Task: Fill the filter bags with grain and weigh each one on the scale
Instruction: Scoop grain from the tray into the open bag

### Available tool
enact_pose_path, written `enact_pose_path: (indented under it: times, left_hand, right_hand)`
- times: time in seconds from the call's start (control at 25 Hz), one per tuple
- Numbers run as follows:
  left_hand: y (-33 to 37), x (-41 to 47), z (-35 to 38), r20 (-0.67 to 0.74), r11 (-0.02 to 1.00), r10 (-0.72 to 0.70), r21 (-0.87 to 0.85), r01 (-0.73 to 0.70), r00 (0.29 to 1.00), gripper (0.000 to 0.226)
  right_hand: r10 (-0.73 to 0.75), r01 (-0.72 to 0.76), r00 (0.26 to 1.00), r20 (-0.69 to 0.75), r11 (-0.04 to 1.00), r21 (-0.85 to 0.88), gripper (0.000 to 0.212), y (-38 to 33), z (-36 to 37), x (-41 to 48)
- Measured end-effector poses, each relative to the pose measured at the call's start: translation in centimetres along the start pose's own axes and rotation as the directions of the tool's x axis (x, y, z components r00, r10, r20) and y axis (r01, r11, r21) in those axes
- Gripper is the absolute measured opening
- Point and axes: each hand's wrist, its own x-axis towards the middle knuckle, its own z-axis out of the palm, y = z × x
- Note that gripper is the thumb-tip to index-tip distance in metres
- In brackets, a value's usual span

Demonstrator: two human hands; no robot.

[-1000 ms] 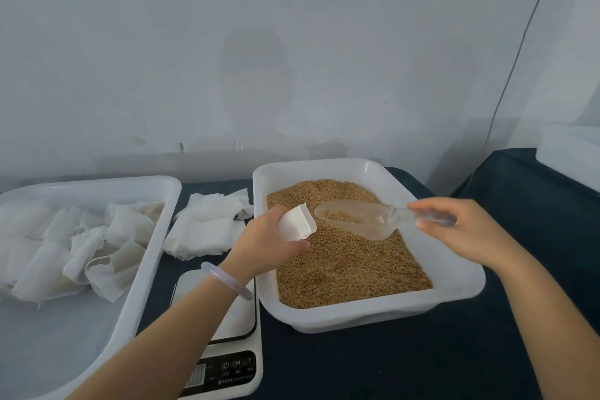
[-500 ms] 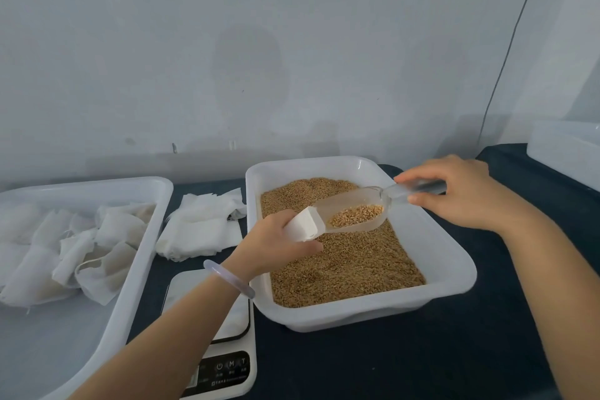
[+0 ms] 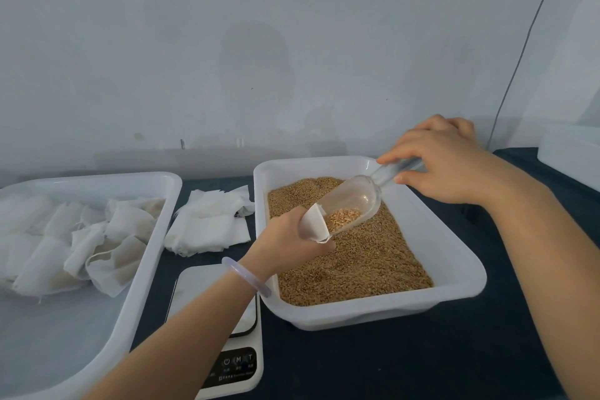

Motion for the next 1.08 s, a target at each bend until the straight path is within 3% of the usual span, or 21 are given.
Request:
enact_pose_path:
  times: [0.44, 0.64, 0.88, 1.0, 1.08]
  left_hand:
    - [0.1, -0.1, -0.1, 0.026, 0.963, -0.032, -0.267, 0.038, 0.999, 0.043]
    - [0.0, -0.2, -0.5, 0.069, 0.978, 0.005, -0.207, 0.009, 0.998, 0.062]
    - [-0.2, -0.4, -0.7, 0.029, 0.98, 0.013, -0.199, -0.007, 1.0, 0.049]
    - [-0.3, -0.6, -0.7, -0.021, 0.959, -0.022, -0.285, 0.015, 1.0, 0.045]
    - [-0.4, -0.9, -0.7, -0.069, 0.93, -0.042, -0.366, 0.014, 0.997, 0.043]
  right_hand:
    - [-0.011, 0.014, 0.996, -0.09, 1.0, 0.025, 0.03, 0.2, -1.0, -0.1]
    - [-0.032, 0.034, 0.997, -0.074, 0.999, 0.021, 0.032, -0.2, -1.1, 0.1]
    - [-0.05, 0.057, 0.99, -0.133, 0.997, 0.05, 0.031, 0.2, -1.4, 0.2]
    - [0.005, 0.012, 0.99, -0.14, 0.992, 0.123, 0.029, 1.5, -1.0, -0.1]
    - [0.105, -0.089, 0.993, -0.063, 0.972, 0.216, 0.029, 3.0, 0.0, -0.6]
